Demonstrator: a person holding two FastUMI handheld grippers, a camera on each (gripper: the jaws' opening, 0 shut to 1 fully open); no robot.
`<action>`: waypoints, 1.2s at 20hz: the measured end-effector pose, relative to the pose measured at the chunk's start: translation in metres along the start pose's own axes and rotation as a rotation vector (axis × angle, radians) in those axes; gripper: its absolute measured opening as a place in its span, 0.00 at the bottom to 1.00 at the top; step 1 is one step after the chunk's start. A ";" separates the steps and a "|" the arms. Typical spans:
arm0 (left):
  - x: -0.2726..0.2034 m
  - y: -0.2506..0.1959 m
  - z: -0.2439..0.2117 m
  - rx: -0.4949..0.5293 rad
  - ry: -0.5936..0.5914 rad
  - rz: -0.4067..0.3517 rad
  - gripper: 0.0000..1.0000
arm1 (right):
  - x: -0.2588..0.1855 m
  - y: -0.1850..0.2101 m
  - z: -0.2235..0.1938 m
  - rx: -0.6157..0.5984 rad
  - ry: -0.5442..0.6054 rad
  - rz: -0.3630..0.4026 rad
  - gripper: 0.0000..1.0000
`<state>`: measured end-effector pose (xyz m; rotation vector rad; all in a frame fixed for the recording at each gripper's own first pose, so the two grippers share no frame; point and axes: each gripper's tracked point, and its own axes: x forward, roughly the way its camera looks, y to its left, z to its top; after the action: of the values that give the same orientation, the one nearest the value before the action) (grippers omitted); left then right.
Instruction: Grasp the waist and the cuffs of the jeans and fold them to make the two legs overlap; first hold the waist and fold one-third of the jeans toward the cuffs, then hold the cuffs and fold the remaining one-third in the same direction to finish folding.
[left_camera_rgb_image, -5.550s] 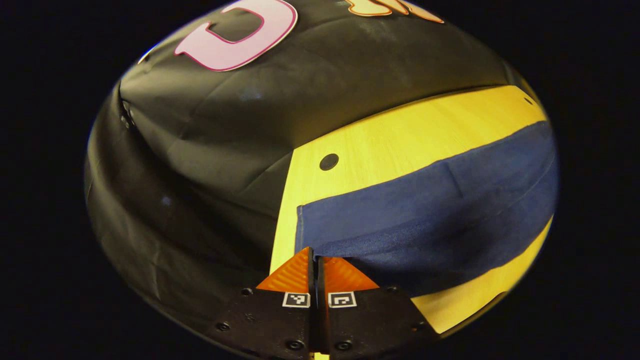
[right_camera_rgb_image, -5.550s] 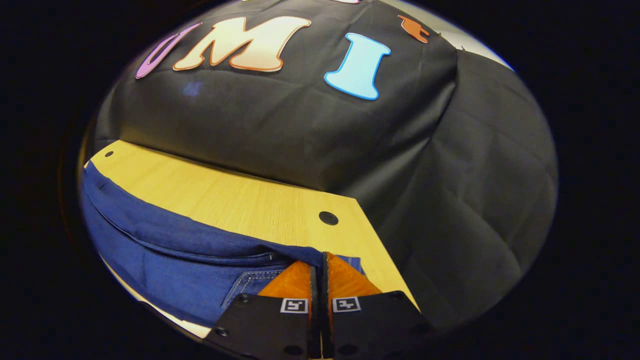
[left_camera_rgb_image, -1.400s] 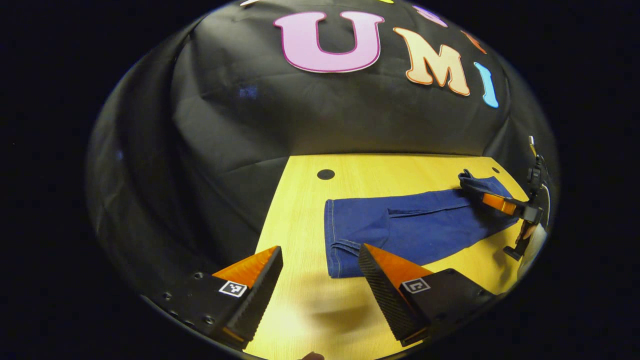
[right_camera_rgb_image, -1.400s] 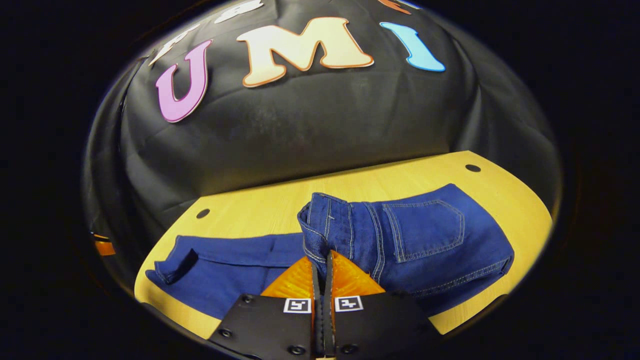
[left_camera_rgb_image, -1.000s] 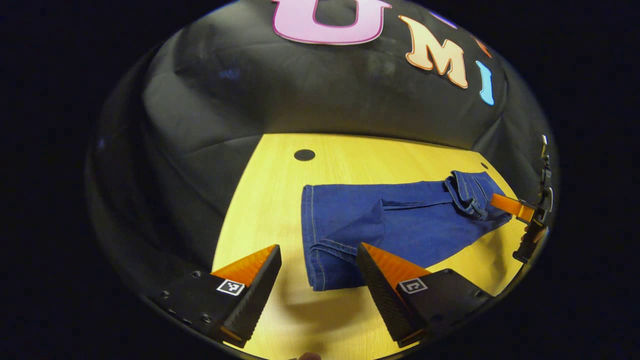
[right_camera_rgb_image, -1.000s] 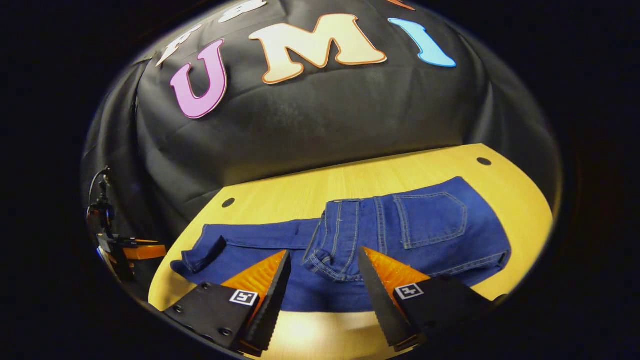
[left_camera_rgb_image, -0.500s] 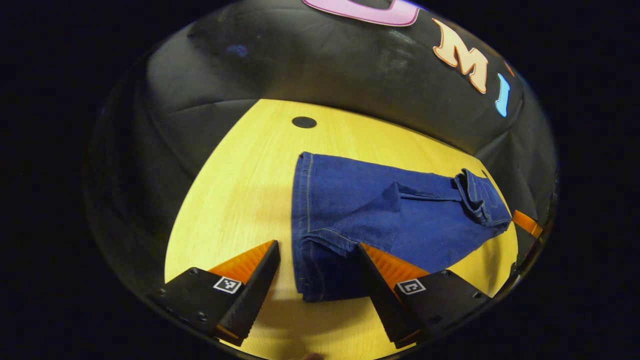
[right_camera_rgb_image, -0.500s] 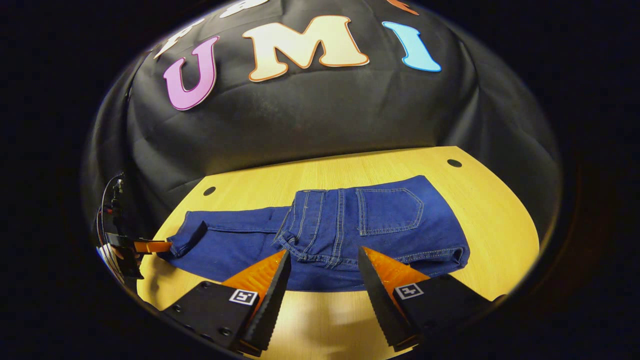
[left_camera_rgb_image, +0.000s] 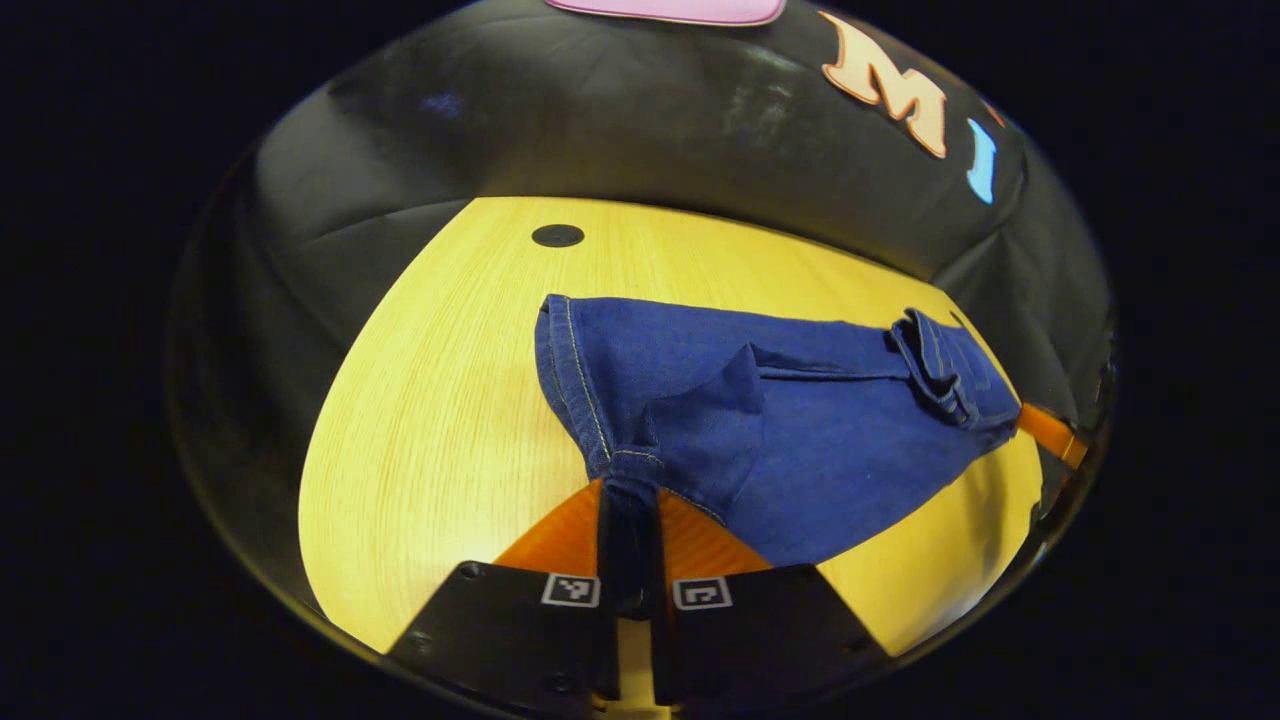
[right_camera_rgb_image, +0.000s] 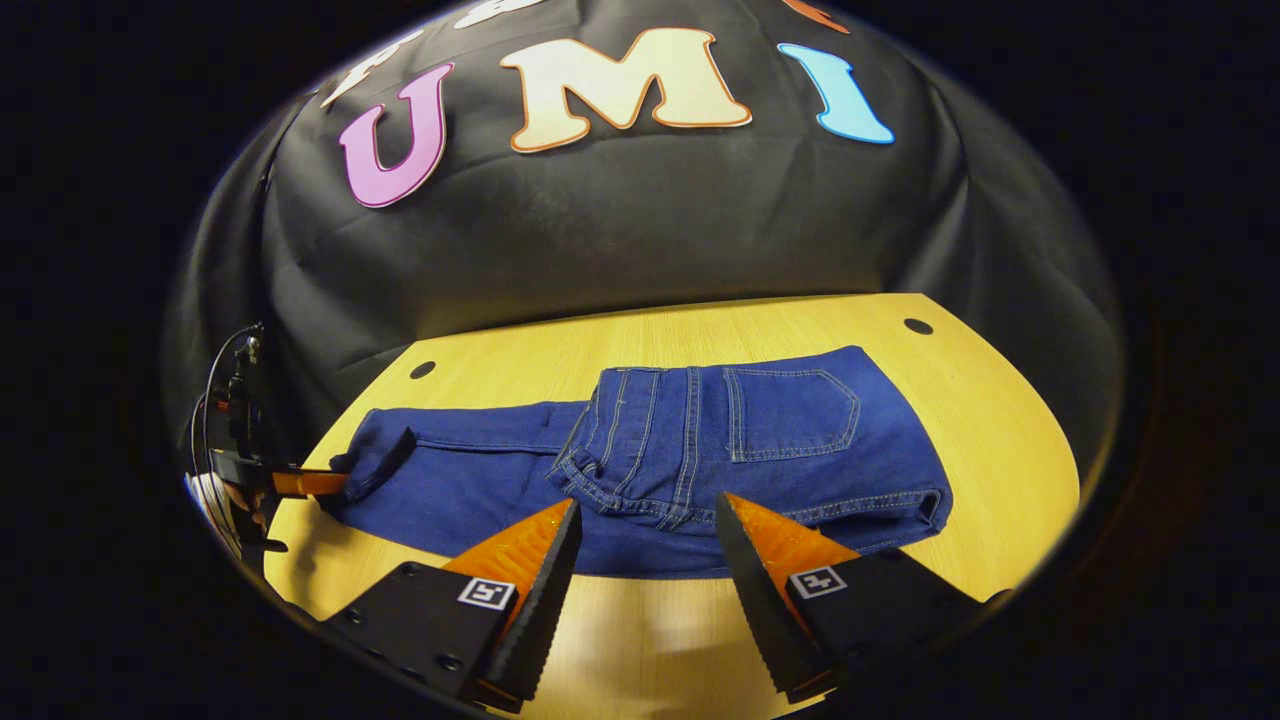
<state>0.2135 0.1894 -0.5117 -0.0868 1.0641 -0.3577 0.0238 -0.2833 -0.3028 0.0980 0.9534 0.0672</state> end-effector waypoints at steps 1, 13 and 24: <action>0.000 -0.002 0.000 -0.032 0.003 -0.006 0.07 | 0.000 0.000 0.001 0.003 0.000 0.004 0.84; -0.066 -0.127 0.078 -0.186 -0.152 -0.265 0.00 | -0.040 -0.054 0.052 0.042 -0.091 0.054 0.84; -0.055 -0.315 0.134 -0.079 -0.225 -0.376 0.03 | -0.091 -0.150 0.071 0.066 -0.117 0.087 0.84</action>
<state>0.2286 -0.1020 -0.3243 -0.3926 0.8358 -0.6294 0.0308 -0.4456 -0.2051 0.2027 0.8348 0.1093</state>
